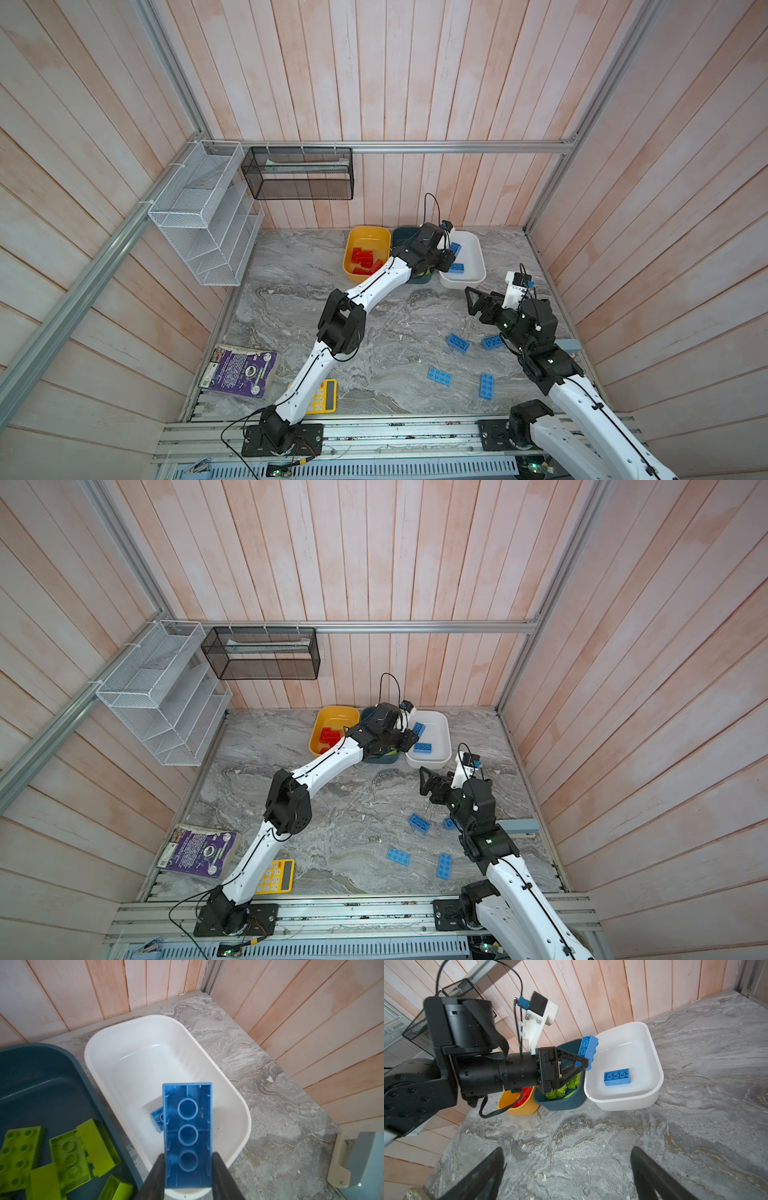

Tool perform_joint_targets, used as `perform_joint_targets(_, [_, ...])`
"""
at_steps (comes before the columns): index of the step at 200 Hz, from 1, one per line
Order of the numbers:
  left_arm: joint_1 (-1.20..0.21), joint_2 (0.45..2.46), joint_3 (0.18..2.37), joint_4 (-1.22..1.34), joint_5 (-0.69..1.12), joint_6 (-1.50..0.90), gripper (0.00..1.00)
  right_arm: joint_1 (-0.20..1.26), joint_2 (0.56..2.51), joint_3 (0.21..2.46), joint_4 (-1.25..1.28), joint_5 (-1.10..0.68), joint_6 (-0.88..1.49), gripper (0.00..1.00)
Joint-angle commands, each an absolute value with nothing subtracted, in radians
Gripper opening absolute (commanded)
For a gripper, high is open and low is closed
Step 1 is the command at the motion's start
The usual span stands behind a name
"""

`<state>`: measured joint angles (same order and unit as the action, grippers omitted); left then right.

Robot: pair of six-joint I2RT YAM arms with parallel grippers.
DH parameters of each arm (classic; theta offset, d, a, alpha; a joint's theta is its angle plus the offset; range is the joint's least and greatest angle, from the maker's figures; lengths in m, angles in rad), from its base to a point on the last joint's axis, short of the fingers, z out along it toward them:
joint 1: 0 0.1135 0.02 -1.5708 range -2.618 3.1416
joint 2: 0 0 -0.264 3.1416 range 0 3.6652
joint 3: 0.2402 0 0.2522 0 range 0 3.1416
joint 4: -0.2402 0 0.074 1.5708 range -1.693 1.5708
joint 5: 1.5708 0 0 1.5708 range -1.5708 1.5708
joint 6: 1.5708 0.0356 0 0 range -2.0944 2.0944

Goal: Sort the legos into containers by color
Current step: Place the lego in the container, then move the lego to the middle-right of the table.

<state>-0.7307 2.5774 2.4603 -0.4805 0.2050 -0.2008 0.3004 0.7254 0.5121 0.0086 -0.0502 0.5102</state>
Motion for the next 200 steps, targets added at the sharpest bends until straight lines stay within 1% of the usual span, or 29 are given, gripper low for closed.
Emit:
perform_joint_targets(1, [-0.732,2.606,2.491,-0.475,0.246,-0.221,0.26,0.307,0.716,0.550,-0.064,-0.048,0.488,0.95])
perform_joint_targets(24, [-0.732,2.605,2.479,-0.452,0.253,-0.226,0.28,0.307,0.717,0.565,-0.104,-0.028,0.489,0.95])
perform_joint_targets(44, [-0.732,2.600,2.478,-0.446,0.258,-0.226,0.32,0.307,0.745,0.595,-0.162,-0.002,0.500,0.95])
perform_joint_targets(54, [-0.732,2.593,2.472,-0.440,0.263,-0.226,0.37,0.307,0.773,0.614,-0.204,0.020,0.513,0.95])
perform_joint_targets(70, [-0.732,2.571,2.441,-0.412,0.270,-0.228,0.51,0.307,0.822,0.650,-0.290,0.079,0.529,0.95])
perform_joint_targets(81, [-0.732,2.558,2.429,-0.399,0.274,-0.226,0.57,0.307,0.852,0.673,-0.353,0.126,0.548,0.96])
perform_joint_targets(96, [-0.732,2.537,2.422,-0.405,0.272,-0.226,0.61,0.307,0.871,0.694,-0.415,0.168,0.578,0.98])
perform_joint_targets(114, [-0.733,2.480,2.367,-0.398,0.265,-0.229,0.61,0.304,0.876,0.701,-0.465,0.182,0.602,0.99])
perform_joint_targets(127, [-0.733,2.397,2.248,-0.357,0.254,-0.236,0.62,0.300,0.887,0.718,-0.513,0.194,0.608,1.00])
perform_joint_targets(150, [-0.733,2.168,1.887,-0.160,0.235,-0.264,0.62,0.277,0.910,0.736,-0.574,0.191,0.616,1.00])
perform_joint_targets(177, [-0.739,1.932,1.542,0.006,0.231,-0.325,0.62,0.255,0.943,0.712,-0.579,0.149,0.650,1.00])
perform_joint_targets(200, [-0.758,1.757,1.302,0.105,0.201,-0.362,0.62,0.251,1.000,0.692,-0.583,0.146,0.699,1.00])
